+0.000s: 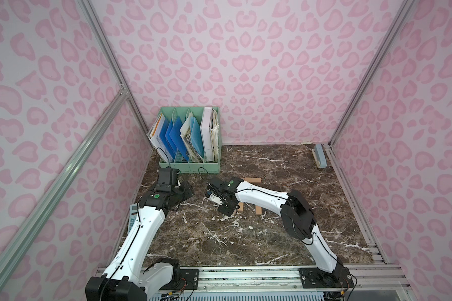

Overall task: Assemble the number 6 with building blocks
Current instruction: Pick up the building block from the center of the board, then assemble the building block at the center of the board.

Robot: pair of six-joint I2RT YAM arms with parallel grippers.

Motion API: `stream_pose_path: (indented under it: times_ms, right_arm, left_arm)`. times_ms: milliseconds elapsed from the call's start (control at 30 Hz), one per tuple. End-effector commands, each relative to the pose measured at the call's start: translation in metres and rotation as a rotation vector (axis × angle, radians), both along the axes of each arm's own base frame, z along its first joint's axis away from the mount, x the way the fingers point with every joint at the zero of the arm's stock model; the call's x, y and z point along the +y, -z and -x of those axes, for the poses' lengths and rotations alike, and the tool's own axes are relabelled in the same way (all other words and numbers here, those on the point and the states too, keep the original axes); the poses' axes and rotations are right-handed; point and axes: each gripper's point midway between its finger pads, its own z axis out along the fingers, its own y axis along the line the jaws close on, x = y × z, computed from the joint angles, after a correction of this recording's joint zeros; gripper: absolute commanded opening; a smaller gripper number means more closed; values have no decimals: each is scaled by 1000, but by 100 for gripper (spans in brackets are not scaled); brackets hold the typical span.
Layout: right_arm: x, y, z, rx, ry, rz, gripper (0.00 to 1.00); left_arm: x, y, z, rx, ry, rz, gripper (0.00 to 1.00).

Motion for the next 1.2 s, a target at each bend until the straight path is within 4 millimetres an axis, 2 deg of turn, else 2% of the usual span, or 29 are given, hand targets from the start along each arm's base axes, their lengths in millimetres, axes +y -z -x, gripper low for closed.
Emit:
stream_pose_path:
  times_ms: [0,133,267,433,600,1167]
  right_arm:
    - [6,-18,21,-2,-182,-63,29]
    - [-1,-24,33,26,-240,-67,28]
    - [-17,-11,25,50,-227,-24,29]
    - [-39,6,6,34,-203,7,28]
    - [-56,20,1,26,-221,38,27]
    - [-77,38,-3,9,-191,58,24]
  left_arm:
    - [0,0,-3,-10,-2,4,52]
    - [0,0,-3,-11,-5,9,51]
    - [-1,1,-4,-12,-5,16,51]
    - [-1,1,-3,-13,-8,21,51]
    - [0,-1,-1,-15,-11,13,51]
    - [1,1,0,-19,-21,19,51]
